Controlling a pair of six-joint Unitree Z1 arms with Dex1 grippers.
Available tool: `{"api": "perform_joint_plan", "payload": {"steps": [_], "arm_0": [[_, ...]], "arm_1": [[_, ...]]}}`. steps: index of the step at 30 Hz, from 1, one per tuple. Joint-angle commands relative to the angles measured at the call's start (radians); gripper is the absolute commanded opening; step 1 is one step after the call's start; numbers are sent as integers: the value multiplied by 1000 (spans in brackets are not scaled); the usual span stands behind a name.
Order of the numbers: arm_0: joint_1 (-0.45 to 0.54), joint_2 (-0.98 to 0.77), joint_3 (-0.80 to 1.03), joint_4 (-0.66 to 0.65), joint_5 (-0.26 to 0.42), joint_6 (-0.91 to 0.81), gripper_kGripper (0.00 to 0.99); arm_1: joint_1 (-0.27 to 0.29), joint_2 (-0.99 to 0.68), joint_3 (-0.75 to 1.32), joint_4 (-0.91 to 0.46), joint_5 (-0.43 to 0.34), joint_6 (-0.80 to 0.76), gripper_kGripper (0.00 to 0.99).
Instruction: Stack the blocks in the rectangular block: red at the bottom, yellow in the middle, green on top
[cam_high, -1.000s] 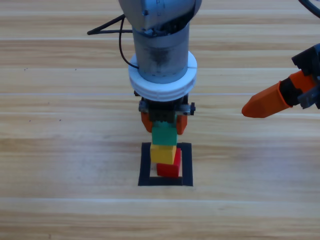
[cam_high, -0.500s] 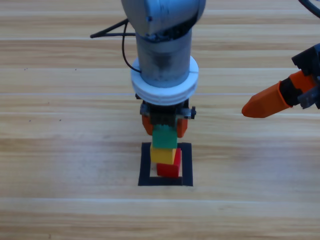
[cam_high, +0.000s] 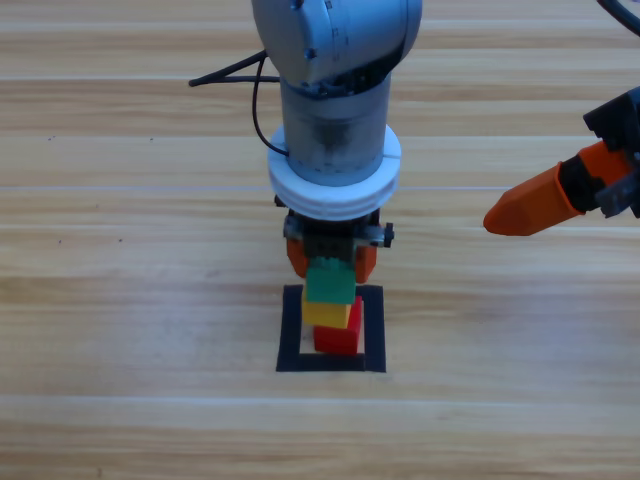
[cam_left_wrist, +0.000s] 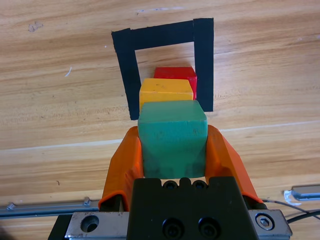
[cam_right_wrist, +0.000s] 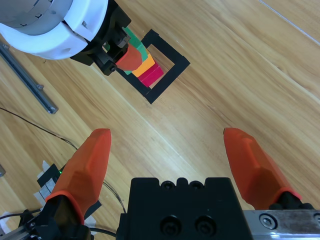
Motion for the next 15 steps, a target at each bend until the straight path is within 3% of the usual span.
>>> {"api": "perform_joint_plan", "payload": {"steps": [1,4,7,9,11,13,14,15], "arm_0": [[-20,49,-3,-4,21,-10,43],[-20,47,0,-4,29,-9,72],[-23,49,-6,-7,29,-9,336],[-28,49,-4,-7,29,-18,598],[-29,46,2,-5,31,-21,699],[-29,43,3,-5,32,-21,703],[-29,43,2,-7,32,-21,752],[-29,43,0,-5,32,-20,862]], "arm_1": [[-23,41,8,11,19,10,990],[-23,41,6,11,19,10,990],[-23,41,6,11,19,10,990],[-23,43,6,11,19,9,990],[-23,43,6,11,19,9,990],[-23,43,8,11,19,9,990],[-23,43,8,11,19,9,990],[-23,43,8,11,19,9,990]]}}
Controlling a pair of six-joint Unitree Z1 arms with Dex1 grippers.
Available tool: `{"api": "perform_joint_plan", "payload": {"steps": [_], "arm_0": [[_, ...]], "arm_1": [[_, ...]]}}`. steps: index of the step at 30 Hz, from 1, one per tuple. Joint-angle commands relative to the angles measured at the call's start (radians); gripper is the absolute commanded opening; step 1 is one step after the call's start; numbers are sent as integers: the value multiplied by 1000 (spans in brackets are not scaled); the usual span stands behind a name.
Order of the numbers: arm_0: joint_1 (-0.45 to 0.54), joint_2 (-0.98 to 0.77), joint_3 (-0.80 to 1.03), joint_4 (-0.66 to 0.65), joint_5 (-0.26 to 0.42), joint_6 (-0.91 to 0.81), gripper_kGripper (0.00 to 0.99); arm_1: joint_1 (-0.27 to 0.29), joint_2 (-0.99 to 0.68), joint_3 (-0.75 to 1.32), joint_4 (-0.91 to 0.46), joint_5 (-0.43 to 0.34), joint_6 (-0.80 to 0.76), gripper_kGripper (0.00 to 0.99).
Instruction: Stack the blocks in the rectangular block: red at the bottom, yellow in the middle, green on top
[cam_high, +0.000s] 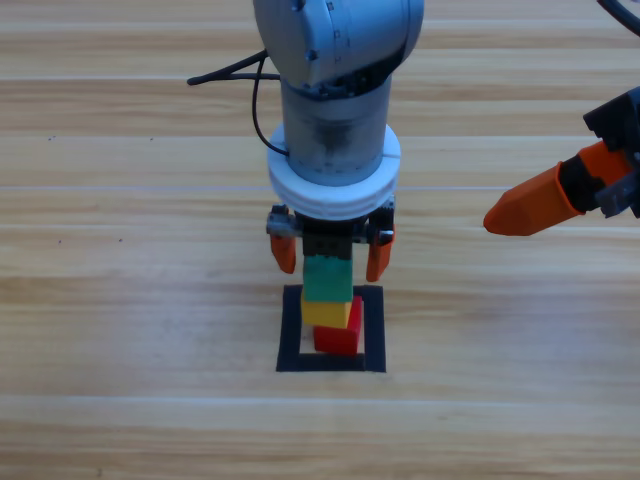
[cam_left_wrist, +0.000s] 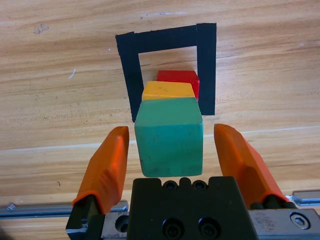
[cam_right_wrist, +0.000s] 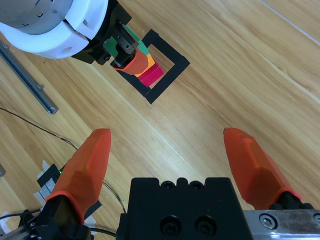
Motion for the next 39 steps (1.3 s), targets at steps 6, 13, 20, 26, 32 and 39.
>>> {"api": "perform_joint_plan", "payload": {"steps": [6,13,20,26,32,39], "arm_0": [[-30,33,-4,-5,20,-12,980],[-30,4,-46,0,40,-20,980],[-82,-275,-27,3,212,-66,982],[-190,-477,282,-125,347,-60,983],[-240,-689,713,-413,359,16,985],[-243,-763,859,-514,359,56,990]], "arm_1": [[-23,41,11,15,30,-11,990],[-23,-31,-12,83,46,-120,989],[-23,-35,-4,84,117,-148,980],[-13,-32,-4,86,112,-183,980],[-3,-8,-15,84,83,-189,980],[-3,35,-20,83,65,-188,980]]}}
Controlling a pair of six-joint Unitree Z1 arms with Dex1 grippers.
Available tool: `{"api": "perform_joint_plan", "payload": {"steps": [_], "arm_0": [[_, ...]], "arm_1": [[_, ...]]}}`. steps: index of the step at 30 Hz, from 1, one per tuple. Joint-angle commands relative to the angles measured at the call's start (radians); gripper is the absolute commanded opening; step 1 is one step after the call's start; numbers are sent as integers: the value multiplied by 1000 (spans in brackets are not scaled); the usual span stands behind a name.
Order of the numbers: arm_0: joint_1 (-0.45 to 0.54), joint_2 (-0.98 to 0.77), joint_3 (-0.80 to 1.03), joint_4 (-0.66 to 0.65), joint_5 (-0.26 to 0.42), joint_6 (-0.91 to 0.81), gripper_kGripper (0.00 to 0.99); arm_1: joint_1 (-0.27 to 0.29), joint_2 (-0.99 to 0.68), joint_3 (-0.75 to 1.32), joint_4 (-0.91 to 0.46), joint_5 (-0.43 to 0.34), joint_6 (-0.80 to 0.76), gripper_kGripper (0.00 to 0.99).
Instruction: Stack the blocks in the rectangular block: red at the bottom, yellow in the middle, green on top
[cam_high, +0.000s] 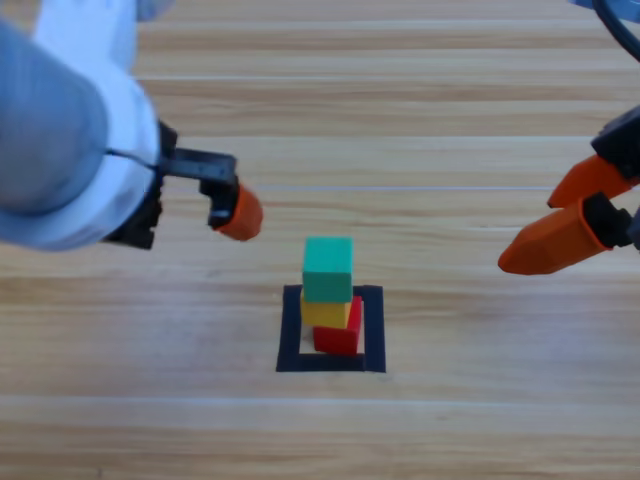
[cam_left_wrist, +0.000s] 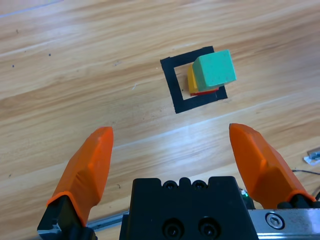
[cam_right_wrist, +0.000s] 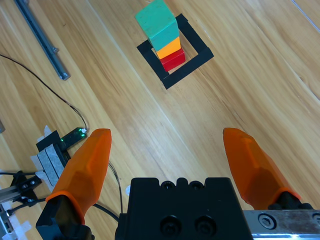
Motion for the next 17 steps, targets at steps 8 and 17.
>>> {"api": "perform_joint_plan", "payload": {"steps": [8,17], "arm_0": [[-24,-60,91,-78,15,29,990],[-24,-71,142,-131,15,46,990]], "arm_1": [[3,75,-11,9,-29,2,980],[3,80,-11,9,-29,4,980]]}}
